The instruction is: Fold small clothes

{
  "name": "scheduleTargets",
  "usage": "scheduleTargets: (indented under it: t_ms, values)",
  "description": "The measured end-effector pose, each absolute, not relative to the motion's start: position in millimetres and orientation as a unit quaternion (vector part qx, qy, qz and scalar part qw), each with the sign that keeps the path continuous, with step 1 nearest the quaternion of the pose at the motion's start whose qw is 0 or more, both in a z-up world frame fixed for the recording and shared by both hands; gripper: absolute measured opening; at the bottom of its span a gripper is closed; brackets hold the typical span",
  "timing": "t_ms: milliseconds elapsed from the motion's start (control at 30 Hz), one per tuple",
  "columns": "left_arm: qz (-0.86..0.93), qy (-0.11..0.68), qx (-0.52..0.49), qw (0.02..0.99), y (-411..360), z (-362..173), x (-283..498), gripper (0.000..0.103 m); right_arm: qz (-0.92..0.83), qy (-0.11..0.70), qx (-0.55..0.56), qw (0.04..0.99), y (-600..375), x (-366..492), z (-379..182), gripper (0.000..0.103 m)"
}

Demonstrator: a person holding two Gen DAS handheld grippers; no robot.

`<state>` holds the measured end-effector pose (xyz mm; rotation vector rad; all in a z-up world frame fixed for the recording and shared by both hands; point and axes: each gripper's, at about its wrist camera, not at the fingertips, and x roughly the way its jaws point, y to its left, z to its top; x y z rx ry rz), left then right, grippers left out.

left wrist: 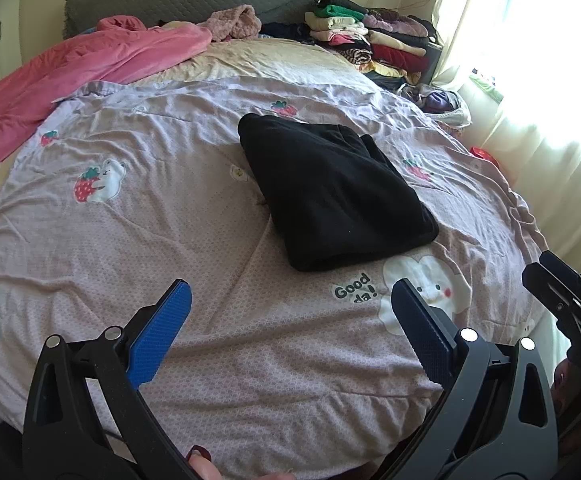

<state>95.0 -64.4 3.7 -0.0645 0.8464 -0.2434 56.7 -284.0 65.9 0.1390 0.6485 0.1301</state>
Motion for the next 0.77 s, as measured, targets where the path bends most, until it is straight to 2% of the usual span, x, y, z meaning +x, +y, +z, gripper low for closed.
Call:
scheduleTargets:
  t_ms: [433, 567, 767]
  values:
    - [-0.096, 0.419, -0.036, 0.902, -49.5, 0.7, 103.2, 0.094, 0.014, 0.315, 0.092, 0.945, -319.4, 50.5, 62.6, 0.098]
    - [-0.042, 0.431, -0.084, 0.898, 9.6, 1.7, 132.3, 0.094, -0.055, 0.307, 0.125, 0.942, -378.5, 36.2, 54.6, 0.098]
    - [0.149, 0.425, -0.132, 0.883, 193.8, 10.5, 183.0, 0.094, -0.283, 0.299, 0.196, 0.890, -542.6, -22.7, 9.5, 0.098]
